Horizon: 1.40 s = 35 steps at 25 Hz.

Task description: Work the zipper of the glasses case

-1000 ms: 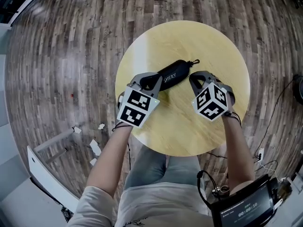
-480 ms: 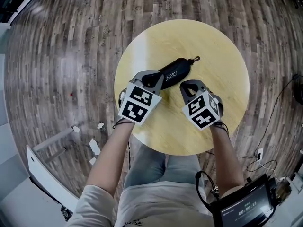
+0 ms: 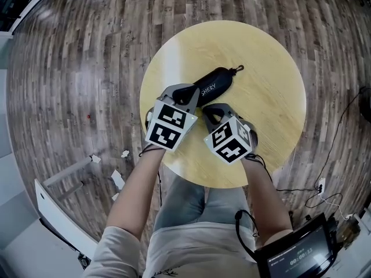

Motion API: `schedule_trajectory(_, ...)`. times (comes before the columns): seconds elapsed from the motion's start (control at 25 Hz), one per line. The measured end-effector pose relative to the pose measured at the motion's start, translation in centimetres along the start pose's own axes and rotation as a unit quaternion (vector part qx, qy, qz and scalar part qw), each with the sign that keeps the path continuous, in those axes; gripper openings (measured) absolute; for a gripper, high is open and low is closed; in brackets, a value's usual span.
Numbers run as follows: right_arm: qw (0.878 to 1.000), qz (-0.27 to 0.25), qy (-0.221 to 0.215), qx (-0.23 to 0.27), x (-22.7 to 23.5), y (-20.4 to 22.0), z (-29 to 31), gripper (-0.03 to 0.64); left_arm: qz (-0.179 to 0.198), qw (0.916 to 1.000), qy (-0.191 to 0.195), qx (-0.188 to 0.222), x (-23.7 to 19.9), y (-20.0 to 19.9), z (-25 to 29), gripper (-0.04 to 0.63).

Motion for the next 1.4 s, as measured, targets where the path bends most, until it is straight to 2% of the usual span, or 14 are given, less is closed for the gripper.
schedule_trajectory(0.2, 0.999, -0.034, -0.008, -0.023, 1.3, 2.5, -2.0, 0.0, 0.004, 0.9999, 0.009, 0.011, 1.8, -0.5, -0.4, 0.006)
schedule_trajectory(0.36, 0.997, -0.057, 0.01, -0.042, 3.3, 5.1, -4.0, 0.0, 0.002, 0.9983, 0.041, 0.041, 3.6, -3.0, -0.1, 0.006)
schedule_trajectory(0.44, 0.997, -0.059, 0.021, -0.049, 4.6, 6.0, -4.9, 0.0, 0.017, 0.9973, 0.063, 0.034, 4.8, -4.2, 1.2, 0.006)
schedule_trajectory(0.6, 0.996, -0.059, 0.04, -0.052, 7.0, 7.1, -6.1, 0.0, 0.049, 0.9941, 0.097, -0.007, 7.0, -4.6, 4.6, 0.006)
schedule_trajectory(0.76, 0.996, -0.062, 0.03, -0.055, 7.8, 7.6, -6.2, 0.0, 0.053, 0.993, 0.104, -0.016, 7.4, -4.6, 5.6, 0.006)
schedule_trajectory(0.88, 0.998, -0.043, 0.01, -0.05, 7.0, 7.7, -6.2, 0.0, 0.06, 0.9927, 0.102, -0.024, 7.2, -4.3, 5.6, 0.008)
schedule_trajectory(1.08, 0.999, 0.001, 0.013, -0.04, 5.6, 8.1, -6.6, 0.0, 0.064, 0.9914, 0.11, -0.03, 7.2, -4.3, 5.6, 0.008)
schedule_trajectory(1.24, 0.998, 0.043, 0.021, -0.032, 3.7, 8.3, -6.7, 0.0, 0.06, 0.9913, 0.114, -0.027, 7.2, -4.4, 5.8, 0.008)
schedule_trajectory(1.4, 0.995, 0.088, 0.048, -0.02, 1.9, 7.8, -6.0, 0.0, 0.062, 0.9915, 0.113, -0.02, 6.9, -4.1, 5.5, 0.008)
Point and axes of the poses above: the fingertips, and each gripper's own axes: z forward along the fingers, x to its right, y out of its underside, the point moved 1 cm from there along -z, backward along the fingers
